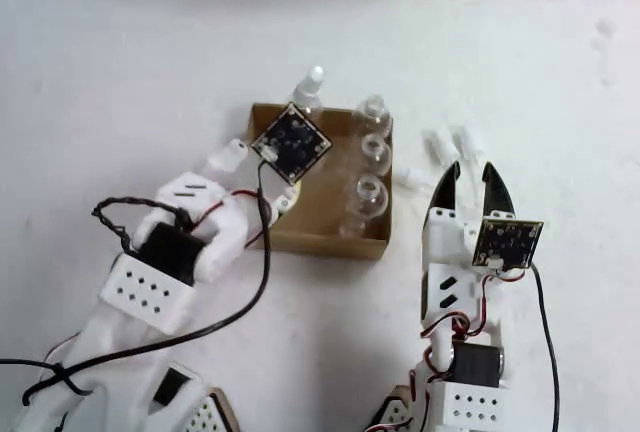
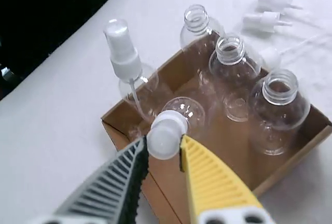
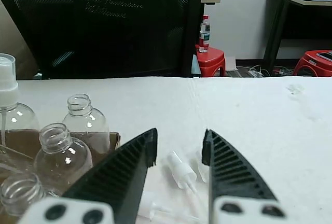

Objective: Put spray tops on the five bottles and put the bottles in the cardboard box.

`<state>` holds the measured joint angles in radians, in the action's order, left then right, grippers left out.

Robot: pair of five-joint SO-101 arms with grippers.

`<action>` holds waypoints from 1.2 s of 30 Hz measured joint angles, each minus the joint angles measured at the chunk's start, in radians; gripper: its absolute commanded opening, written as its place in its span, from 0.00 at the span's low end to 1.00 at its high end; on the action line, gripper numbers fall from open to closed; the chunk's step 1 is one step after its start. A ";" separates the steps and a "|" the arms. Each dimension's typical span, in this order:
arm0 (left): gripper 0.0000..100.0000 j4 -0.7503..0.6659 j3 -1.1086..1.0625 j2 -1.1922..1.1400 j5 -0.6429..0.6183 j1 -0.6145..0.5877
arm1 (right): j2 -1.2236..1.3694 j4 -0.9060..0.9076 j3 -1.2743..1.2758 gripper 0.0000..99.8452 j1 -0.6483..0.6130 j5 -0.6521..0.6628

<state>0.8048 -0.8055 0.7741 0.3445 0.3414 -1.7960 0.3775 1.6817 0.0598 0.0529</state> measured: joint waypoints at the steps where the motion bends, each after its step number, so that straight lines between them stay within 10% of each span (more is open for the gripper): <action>1: 0.06 -0.017 0.000 0.000 0.000 0.000 | 0.000 0.000 0.000 0.13 0.000 0.000; 19: 0.06 -0.278 0.080 -0.278 0.000 0.052 | 0.000 0.000 0.000 0.13 0.000 0.068; 36: 0.20 -0.192 0.264 -0.370 -0.035 0.055 | 0.000 0.000 0.000 0.13 -0.002 0.074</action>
<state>0.6130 -0.5416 0.4043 0.3092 0.3966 -1.7960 0.3775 1.6817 0.0583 0.1266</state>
